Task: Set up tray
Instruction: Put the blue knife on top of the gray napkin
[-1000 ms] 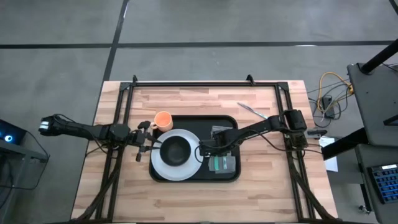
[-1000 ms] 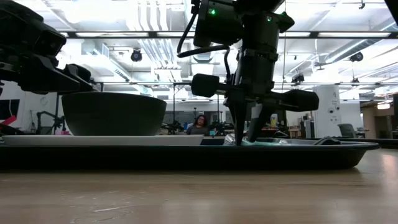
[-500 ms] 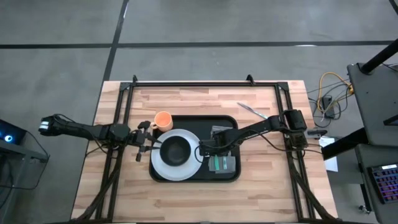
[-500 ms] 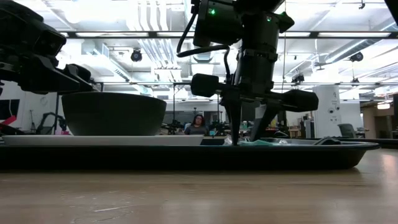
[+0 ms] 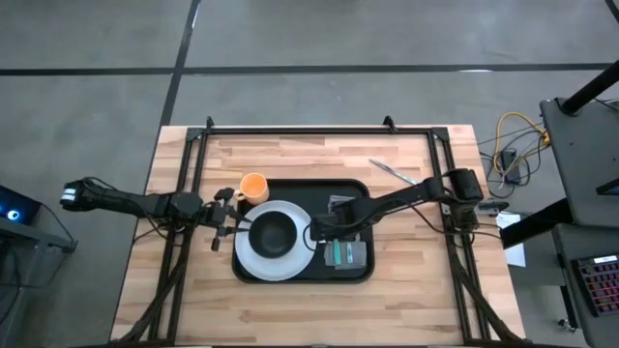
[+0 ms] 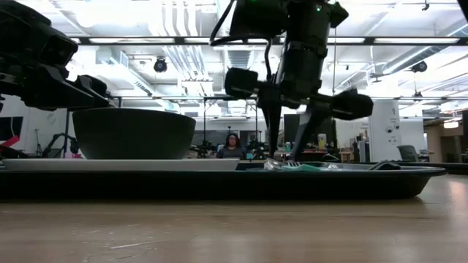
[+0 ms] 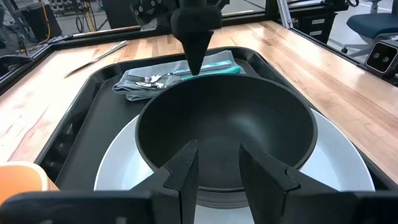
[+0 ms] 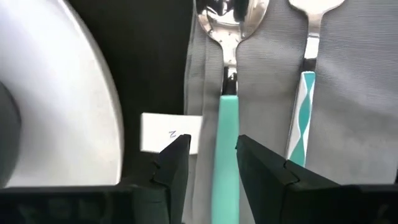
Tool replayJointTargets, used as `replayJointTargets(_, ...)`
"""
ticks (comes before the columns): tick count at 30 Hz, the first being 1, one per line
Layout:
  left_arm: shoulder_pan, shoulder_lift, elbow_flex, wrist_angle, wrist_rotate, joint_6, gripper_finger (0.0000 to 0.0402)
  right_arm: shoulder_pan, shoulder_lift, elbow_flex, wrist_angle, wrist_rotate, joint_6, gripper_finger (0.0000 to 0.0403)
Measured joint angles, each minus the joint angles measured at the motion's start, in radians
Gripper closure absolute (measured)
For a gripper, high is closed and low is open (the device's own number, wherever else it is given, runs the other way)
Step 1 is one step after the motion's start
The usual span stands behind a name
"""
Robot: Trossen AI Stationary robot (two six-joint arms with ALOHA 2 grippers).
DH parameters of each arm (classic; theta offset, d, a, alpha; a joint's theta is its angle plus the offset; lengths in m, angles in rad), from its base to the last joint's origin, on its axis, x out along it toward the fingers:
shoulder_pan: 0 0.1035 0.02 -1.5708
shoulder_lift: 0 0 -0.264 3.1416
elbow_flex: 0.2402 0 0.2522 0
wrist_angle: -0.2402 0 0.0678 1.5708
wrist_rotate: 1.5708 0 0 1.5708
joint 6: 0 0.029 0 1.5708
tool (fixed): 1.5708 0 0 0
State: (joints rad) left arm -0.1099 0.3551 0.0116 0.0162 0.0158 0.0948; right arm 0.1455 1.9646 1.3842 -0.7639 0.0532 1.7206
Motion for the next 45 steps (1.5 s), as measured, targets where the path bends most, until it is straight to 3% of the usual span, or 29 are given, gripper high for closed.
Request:
replayJointTargets(9,0.0,0.0,0.0,0.0,0.0,0.0,0.0305,0.0,-0.051,0.0,-0.018,0.002,-0.052,0.0284)
replayJointTargets(21,0.0,0.0,0.0,0.001,0.0,0.0,0.0305,-0.038,-0.081,0.0,-0.064,-0.047,-0.276,0.0305)
replayJointTargets(32,0.0,0.0,0.0,0.001,0.0,0.0,0.0305,-0.167,-0.094,0.0,-0.268,-0.036,-0.562,0.032)
replayJointTargets(45,0.0,0.0,0.0,0.002,0.0,0.0,0.0305,-0.382,-0.164,-0.016,-0.292,0.027,-0.98,0.0319)
